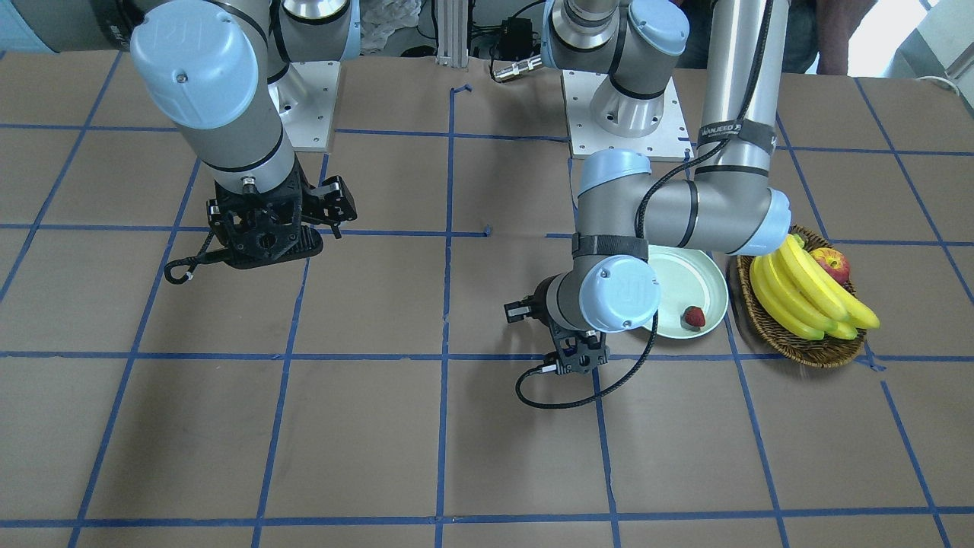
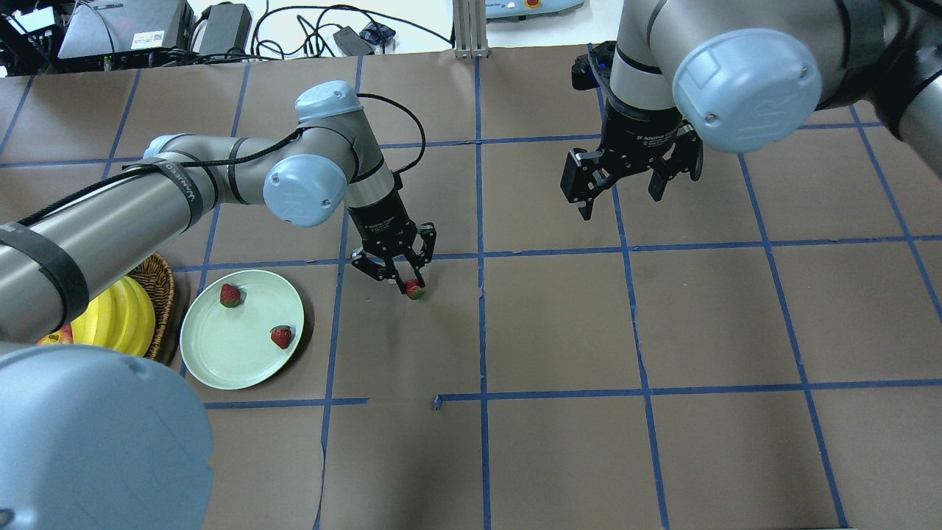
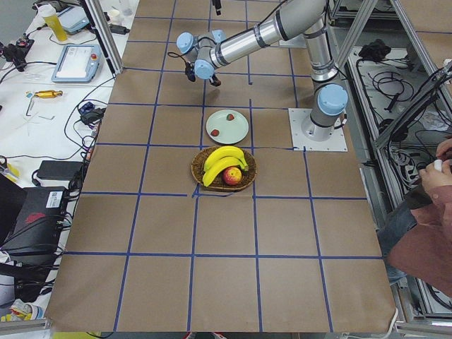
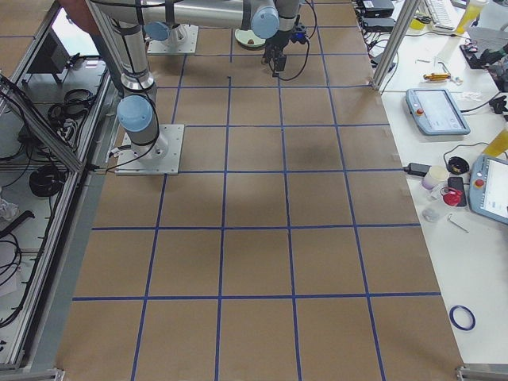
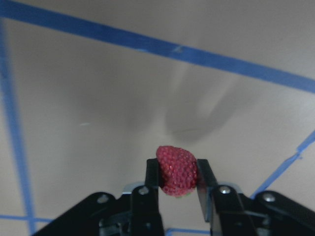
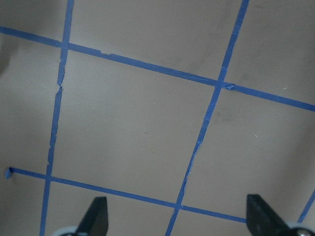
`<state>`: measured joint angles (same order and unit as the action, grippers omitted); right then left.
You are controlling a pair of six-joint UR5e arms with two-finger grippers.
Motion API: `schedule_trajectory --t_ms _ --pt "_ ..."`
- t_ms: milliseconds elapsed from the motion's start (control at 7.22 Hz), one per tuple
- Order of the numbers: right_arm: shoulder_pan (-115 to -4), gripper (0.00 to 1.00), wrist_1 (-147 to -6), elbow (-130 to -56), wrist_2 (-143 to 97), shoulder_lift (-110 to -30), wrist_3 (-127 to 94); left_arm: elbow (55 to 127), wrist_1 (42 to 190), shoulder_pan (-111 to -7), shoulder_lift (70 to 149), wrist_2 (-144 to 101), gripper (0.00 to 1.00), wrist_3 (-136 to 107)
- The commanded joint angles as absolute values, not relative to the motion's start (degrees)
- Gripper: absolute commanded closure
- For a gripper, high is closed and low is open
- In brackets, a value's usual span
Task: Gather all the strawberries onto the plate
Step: 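Grasp the last strawberry on the table with the left gripper, then place the strawberry on the plate and open the left gripper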
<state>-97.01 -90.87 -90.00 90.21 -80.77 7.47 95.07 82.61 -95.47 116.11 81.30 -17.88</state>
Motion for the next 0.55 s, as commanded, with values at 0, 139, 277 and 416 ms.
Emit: schedule_trajectory --t_ms 0,139,277,416 --pt "-96.9 0.00 -90.9 -90.0 90.2 -80.8 7.5 95.3 90.1 -91.4 112.7 90.6 1.00 -8.7" --pt "-96.9 0.00 -90.9 -90.0 90.1 -80.8 7.5 95.7 91.9 -87.8 112.1 95.4 1.00 -2.1" --pt "-96.9 0.00 -90.9 -90.0 90.0 -80.8 7.5 96.7 92.6 -84.4 112.1 98.5 1.00 2.2" --pt "-96.9 0.00 -90.9 -90.0 90.1 -80.8 7.5 99.0 91.9 -82.8 112.7 101.6 1.00 5.4"
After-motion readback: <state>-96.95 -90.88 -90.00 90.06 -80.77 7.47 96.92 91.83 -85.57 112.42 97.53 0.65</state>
